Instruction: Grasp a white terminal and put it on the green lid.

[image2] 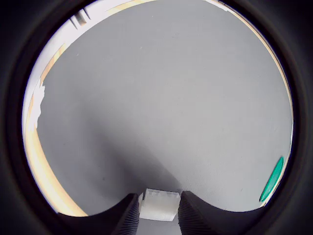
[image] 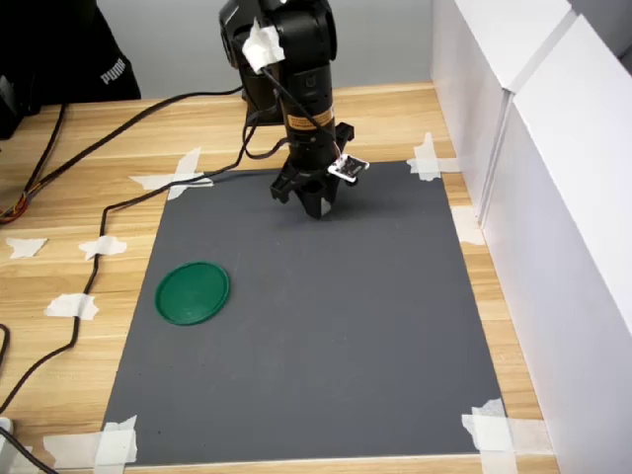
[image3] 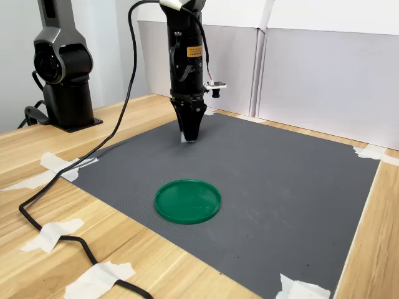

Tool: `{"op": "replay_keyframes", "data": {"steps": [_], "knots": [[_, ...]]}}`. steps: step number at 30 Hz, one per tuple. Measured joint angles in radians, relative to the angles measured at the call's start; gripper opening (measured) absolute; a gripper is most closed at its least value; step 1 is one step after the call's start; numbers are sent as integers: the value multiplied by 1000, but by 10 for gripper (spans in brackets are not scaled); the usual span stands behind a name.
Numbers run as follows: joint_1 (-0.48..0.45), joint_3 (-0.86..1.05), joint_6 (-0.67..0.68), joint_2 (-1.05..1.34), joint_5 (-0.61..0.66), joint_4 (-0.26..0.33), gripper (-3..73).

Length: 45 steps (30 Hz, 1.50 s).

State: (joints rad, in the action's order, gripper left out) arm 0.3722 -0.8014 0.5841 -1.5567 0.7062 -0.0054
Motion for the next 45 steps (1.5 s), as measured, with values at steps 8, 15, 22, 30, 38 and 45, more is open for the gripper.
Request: {"op": "replay_keyframes", "data": {"steps": [8, 15, 22, 30, 38, 45], "knots": [[-15, -185, 15, 28, 197, -11, 311], [-172, -340, 95, 28, 305, -12, 311], [-376, -385, 189, 28, 282, -19, 311], [-528, -387, 247, -48, 212, -26, 311], [-540, -392, 242, -170, 124, -47, 311], [-540, -394, 238, -223, 41, -55, 311]]}}
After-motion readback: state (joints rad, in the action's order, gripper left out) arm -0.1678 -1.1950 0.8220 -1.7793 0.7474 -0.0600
